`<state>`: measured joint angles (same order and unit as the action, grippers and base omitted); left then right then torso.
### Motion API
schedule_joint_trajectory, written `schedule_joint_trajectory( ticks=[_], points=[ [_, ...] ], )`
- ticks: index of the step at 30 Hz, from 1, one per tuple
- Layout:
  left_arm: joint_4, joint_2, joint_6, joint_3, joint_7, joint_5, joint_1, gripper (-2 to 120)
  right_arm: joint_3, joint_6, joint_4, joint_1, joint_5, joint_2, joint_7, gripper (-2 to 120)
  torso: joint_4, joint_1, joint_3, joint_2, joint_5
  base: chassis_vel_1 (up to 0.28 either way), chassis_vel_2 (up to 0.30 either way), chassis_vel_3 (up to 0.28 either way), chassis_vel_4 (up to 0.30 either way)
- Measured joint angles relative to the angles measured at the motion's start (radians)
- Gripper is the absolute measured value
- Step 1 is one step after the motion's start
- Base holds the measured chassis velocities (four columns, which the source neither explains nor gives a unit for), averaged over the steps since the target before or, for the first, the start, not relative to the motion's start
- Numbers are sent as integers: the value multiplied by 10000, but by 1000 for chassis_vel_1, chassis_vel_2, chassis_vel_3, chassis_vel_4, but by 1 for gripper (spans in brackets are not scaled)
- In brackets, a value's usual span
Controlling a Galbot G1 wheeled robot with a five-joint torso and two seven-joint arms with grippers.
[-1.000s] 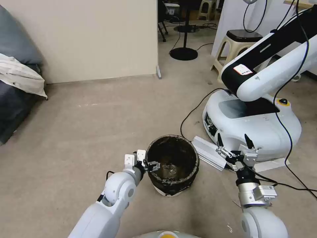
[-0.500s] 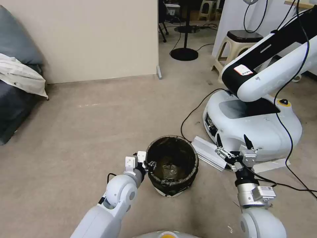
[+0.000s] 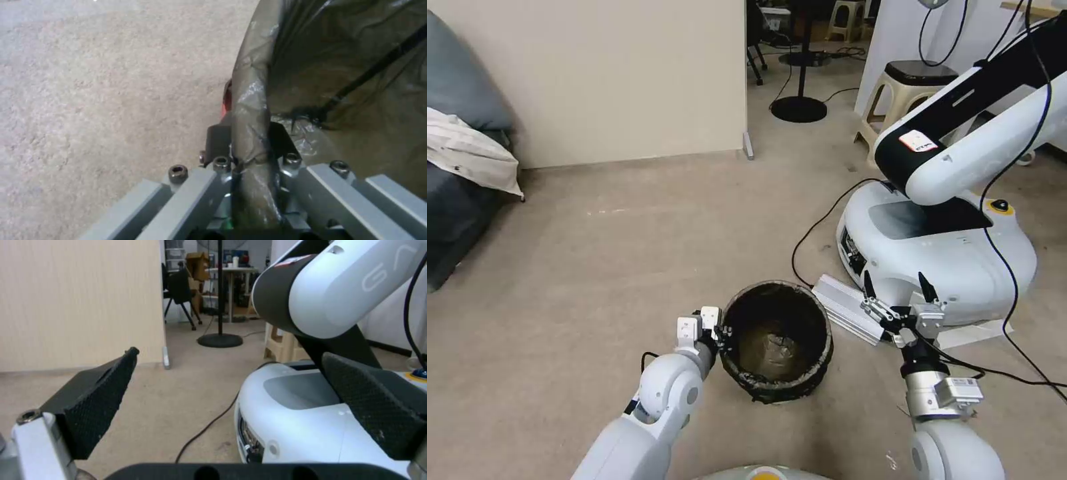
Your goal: Pick up the trash can from the floor.
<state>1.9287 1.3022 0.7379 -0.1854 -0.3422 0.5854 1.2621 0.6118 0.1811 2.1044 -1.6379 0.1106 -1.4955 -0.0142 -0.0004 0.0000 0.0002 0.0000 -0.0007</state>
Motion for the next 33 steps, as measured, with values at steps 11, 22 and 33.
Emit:
schedule_joint_trajectory(
  ticks=[11,22,33],
  points=[
    [720,125,4,-900,-80,540,34,1,-10,1,-3,2,1,48,-2,100,5,0,0,0,8,0,0,0,0],
    [2068,-96,-9,-2194,-227,2136,232,1,-11,-37,112,-9,22,157,-2,100,4,0,-1,0,7,0,0,0,0],
    [2956,-390,-15,-2646,-435,2848,797,1,-9,-65,232,-123,58,214,-2,100,5,0,-2,0,7,0,0,0,0]
  ],
)
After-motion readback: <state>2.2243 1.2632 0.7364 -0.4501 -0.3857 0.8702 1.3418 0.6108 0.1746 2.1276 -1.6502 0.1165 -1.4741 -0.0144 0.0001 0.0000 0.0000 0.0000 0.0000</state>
